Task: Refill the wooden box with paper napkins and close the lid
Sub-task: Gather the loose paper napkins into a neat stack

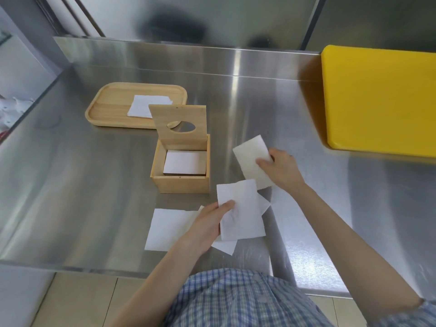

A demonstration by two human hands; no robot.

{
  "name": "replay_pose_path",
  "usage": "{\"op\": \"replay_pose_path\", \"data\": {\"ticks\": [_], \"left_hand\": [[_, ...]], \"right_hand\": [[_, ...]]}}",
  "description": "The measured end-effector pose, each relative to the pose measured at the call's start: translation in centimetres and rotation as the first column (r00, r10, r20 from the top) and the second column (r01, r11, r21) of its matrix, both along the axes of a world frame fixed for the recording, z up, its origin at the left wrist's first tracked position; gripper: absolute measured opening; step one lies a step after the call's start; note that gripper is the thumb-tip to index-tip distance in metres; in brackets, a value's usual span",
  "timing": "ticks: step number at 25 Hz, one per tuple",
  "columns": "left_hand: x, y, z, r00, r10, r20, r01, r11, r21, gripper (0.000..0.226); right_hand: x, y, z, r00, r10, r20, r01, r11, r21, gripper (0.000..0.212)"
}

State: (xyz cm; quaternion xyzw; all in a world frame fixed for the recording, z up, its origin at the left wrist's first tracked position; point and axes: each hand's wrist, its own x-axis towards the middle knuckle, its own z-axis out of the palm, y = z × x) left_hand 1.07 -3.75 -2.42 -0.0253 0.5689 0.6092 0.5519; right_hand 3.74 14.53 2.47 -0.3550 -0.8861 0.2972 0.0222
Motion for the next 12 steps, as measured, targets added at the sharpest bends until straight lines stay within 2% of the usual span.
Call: {"op": "replay_pose_path", "data": {"ticks": [2, 4, 6, 7, 10, 12], "left_hand": [[-0.1, 0.0, 0.1, 1.0, 0.003, 0.008, -0.003, 1.0, 0.019, 0.013], [-0.2, -0.1, 0.3, 1.0, 0.01, 0.022, -0.011, 0.999, 0.044, 0.015], [-0.3, -0.1, 0.2, 0.998, 0.026, 0.054, -0.03, 0.997, 0.071, 0.017], [-0.4, -0.2, 0.2, 0.997, 0.034, 0.075, -0.04, 0.996, 0.084, 0.02], [-0.4, -0.3, 0.1, 0.995, 0.043, 0.093, -0.052, 0.995, 0.088, 0.031], [-0.3, -0.4, 0.3, 0.995, 0.071, 0.066, -0.075, 0.996, 0.048, 0.025]], "right_hand": [[1.0, -0.5, 2.1, 0.99, -0.067, -0.125, 0.058, 0.996, -0.07, 0.028], [2.5, -1.3, 3.7, 0.947, -0.201, -0.249, 0.111, 0.937, -0.332, 0.019], [4.2, -2.5, 4.3, 0.912, -0.286, -0.296, 0.03, 0.764, -0.644, 0.007], [4.9, -3.1, 4.0, 0.92, -0.271, -0.285, -0.021, 0.69, -0.723, 0.008], [6.5, -4.7, 3.0, 0.935, -0.226, -0.273, -0.097, 0.578, -0.81, 0.012], [7.0, -4.7, 2.9, 0.889, -0.309, -0.339, -0.189, 0.426, -0.885, 0.015]]}}
